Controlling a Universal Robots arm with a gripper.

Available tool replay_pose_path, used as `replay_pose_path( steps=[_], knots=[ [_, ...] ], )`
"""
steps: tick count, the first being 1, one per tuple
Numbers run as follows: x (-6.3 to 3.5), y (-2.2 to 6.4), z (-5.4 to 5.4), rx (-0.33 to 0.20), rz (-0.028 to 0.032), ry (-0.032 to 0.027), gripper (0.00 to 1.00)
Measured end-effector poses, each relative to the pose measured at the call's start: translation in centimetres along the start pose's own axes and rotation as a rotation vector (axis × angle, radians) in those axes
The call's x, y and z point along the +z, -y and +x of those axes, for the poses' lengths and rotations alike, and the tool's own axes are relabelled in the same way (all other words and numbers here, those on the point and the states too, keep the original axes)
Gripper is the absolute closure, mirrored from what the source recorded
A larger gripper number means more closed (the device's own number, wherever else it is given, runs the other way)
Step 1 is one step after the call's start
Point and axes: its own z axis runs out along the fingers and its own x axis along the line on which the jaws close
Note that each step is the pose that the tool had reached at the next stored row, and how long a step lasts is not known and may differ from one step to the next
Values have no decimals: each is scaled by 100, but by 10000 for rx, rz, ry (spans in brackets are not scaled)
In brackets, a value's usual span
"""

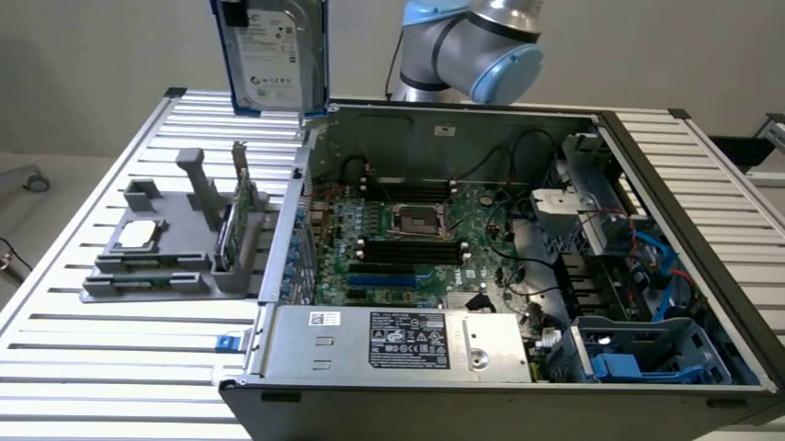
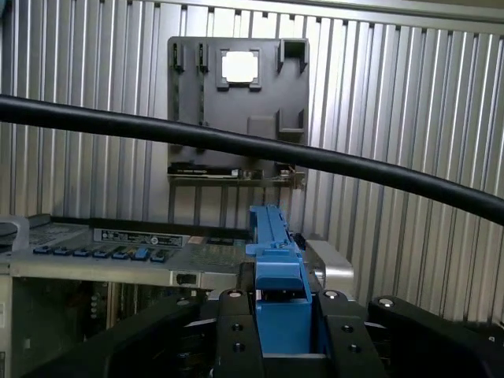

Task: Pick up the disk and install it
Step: 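Pick up the disk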

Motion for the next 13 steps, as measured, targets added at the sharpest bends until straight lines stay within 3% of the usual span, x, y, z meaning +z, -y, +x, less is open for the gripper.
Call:
replay_pose_path(
  steps=[4, 8, 13],
  knots=[
    [-8, 160, 70, -2, 4, 42, 67],
    [-6, 184, 176, -1, 6, 51, 67],
    [-6, 315, 314, 0, 5, 50, 67]
  ],
)
